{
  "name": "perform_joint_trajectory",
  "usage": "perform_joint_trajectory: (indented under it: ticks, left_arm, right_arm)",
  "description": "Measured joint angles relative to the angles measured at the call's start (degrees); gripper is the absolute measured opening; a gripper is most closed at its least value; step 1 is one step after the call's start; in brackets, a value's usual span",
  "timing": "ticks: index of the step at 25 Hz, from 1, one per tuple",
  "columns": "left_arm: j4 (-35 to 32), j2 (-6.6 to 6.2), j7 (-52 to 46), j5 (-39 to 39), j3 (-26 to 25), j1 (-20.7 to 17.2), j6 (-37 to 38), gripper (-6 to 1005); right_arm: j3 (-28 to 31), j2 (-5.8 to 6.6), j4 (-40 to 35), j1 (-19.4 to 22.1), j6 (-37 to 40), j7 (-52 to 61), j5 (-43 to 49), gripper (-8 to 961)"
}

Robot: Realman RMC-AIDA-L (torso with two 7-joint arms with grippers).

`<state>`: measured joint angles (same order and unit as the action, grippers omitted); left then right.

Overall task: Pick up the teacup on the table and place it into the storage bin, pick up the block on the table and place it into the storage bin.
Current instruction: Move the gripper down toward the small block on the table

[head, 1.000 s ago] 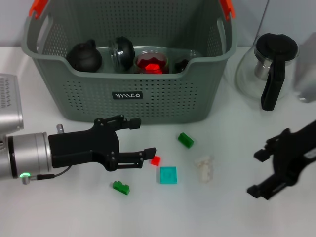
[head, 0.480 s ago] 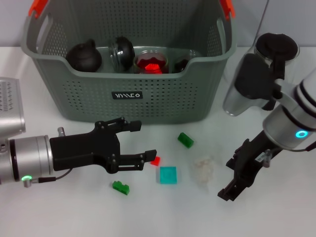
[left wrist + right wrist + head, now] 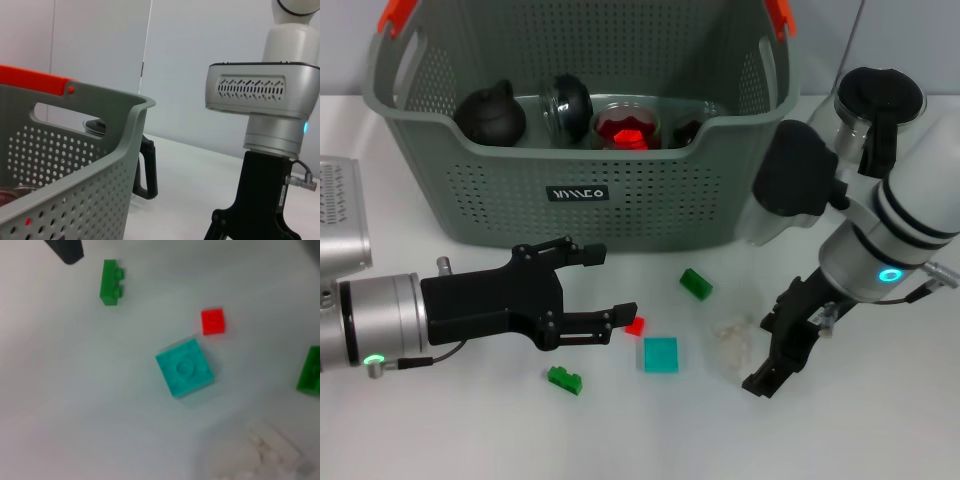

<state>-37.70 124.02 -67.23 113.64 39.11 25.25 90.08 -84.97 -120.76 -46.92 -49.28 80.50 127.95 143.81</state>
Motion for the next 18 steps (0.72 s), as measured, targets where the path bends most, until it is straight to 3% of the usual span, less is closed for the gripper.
perform_joint_trajectory:
  ticks: [18]
  left_arm:
    - [0.0, -0.01, 0.0, 0.0, 0.0, 0.0, -0.5, 847]
  right_arm:
    - [-6.7, -0.18, 0.7, -0.7, -4.7, 2.1, -3.9, 944]
